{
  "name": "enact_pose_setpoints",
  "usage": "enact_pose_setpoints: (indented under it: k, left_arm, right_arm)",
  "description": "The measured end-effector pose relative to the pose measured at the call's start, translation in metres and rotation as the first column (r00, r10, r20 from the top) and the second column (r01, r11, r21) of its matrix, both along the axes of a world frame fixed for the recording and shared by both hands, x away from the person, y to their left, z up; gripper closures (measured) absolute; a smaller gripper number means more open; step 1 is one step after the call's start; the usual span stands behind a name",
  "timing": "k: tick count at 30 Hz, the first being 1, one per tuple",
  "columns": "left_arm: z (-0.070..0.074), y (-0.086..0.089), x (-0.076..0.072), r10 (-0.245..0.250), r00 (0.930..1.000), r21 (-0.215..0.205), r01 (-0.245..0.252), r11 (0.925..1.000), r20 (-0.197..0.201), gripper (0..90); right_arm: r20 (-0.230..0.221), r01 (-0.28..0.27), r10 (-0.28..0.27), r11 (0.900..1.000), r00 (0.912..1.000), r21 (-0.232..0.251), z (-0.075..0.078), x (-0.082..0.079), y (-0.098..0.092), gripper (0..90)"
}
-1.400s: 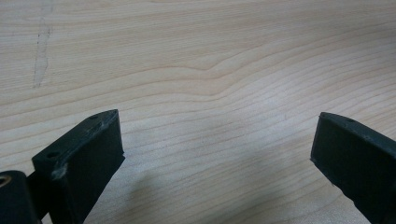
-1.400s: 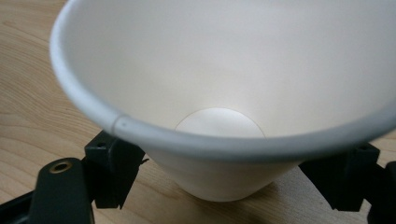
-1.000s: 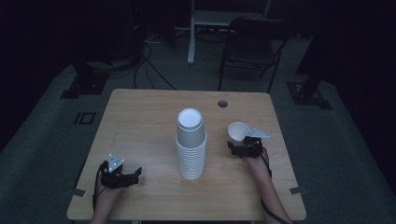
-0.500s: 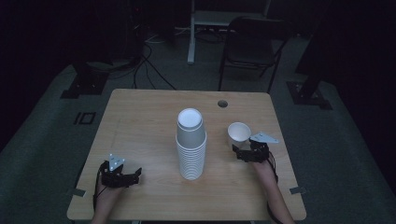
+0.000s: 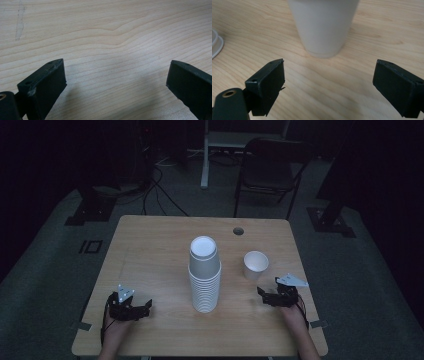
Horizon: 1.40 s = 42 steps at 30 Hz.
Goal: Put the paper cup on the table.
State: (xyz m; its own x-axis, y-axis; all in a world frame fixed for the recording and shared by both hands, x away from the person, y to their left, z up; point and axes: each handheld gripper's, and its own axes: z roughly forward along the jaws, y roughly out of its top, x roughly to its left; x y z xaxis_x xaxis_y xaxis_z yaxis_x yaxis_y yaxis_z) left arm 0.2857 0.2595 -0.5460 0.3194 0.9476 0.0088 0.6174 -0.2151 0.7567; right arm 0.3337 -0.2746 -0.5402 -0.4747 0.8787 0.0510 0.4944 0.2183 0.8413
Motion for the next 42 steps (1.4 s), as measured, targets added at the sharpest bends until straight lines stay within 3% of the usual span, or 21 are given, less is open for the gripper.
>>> enact_pose_setpoints:
  k: [2, 18, 30, 38, 42]
  left_arm:
    - [0.000, 0.000, 0.000, 0.004, 1.0000, -0.005, -0.004, 1.0000, 0.001, 2.9]
    - [0.000, 0.003, 0.000, 0.007, 0.9999, -0.018, -0.007, 0.9998, -0.012, 2.9]
    - [0.000, 0.003, -0.001, 0.006, 0.9999, -0.014, -0.006, 0.9999, -0.010, 2.9]
    - [0.000, 0.004, -0.002, 0.009, 0.9999, -0.013, -0.009, 0.9999, -0.013, 2.9]
    - [0.000, 0.004, -0.002, 0.010, 0.9999, -0.011, -0.010, 0.9999, -0.014, 2.9]
  right_arm:
    - [0.002, 0.028, -0.028, 0.999, 0.9996, 0.022, -0.001, -0.004, -0.004, 10.1]
    - [-0.025, 0.007, -0.007, 1.000, 0.9997, -0.029, -0.005, -0.034, -0.016, 10.1]
    - [-0.056, 0.019, -0.024, 0.997, 0.9981, -0.075, -0.009, -0.055, -0.027, 10.1]
    - [-0.073, 0.069, -0.077, 0.991, 0.9943, -0.112, -0.011, -0.069, -0.040, 10.1]
    - [-0.100, 0.092, -0.102, 0.990, 0.9898, -0.103, -0.013, -0.074, -0.047, 10.2]
